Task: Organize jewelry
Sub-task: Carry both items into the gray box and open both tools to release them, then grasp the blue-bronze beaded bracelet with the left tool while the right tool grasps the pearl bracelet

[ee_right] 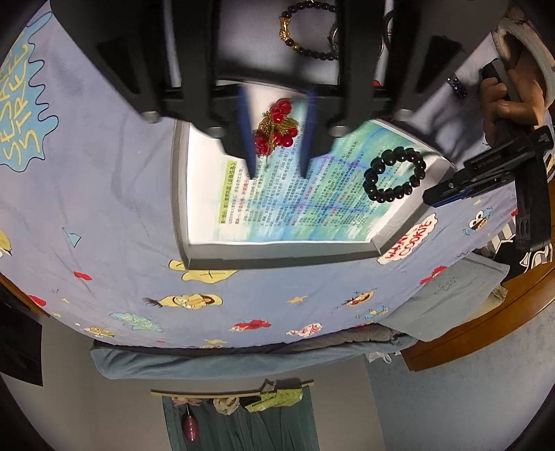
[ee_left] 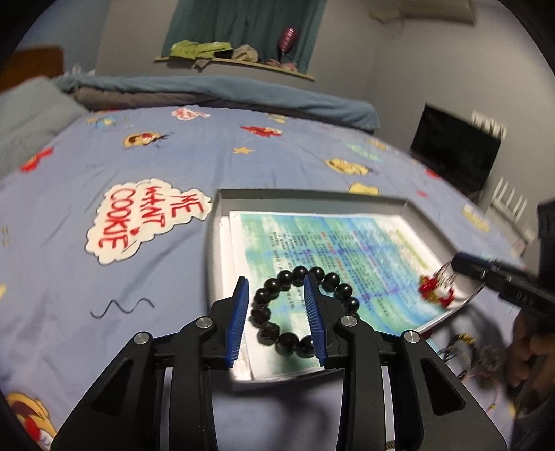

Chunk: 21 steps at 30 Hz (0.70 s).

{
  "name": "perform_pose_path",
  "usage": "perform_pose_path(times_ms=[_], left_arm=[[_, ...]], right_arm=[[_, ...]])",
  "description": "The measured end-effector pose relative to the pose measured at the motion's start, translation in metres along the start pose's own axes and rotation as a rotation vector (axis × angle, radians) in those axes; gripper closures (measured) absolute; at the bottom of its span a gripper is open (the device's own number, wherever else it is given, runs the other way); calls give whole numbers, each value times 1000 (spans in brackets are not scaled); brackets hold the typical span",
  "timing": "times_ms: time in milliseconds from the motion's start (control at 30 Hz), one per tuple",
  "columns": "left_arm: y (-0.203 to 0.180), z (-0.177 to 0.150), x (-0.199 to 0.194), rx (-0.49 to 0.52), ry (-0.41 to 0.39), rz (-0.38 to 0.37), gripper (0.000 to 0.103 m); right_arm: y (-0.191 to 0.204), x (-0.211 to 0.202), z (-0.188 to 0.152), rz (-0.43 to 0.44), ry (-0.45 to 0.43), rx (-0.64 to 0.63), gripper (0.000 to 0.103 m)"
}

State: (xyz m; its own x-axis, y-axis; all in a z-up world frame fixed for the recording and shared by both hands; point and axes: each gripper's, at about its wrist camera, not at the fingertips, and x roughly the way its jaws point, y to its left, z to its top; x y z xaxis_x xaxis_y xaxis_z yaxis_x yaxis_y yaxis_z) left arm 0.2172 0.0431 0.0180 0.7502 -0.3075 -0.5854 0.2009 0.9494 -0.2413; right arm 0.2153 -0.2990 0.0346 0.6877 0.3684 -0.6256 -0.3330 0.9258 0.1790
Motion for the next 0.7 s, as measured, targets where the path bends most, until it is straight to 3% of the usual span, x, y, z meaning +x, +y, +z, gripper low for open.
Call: perform_pose_path(times_ms=[167,333,700], left_arm=[[13,-1,-15,-67,-37,-16,65],[15,-13,-36,-84,-47,-8,47],[-24,-60,-58,65,8,28,41]], right_arm=[[-3,-16,-2,-8,-47,8,65],[-8,-42,-17,-22,-91,40,64],[-5,-74,-70,-32,-64,73,64]])
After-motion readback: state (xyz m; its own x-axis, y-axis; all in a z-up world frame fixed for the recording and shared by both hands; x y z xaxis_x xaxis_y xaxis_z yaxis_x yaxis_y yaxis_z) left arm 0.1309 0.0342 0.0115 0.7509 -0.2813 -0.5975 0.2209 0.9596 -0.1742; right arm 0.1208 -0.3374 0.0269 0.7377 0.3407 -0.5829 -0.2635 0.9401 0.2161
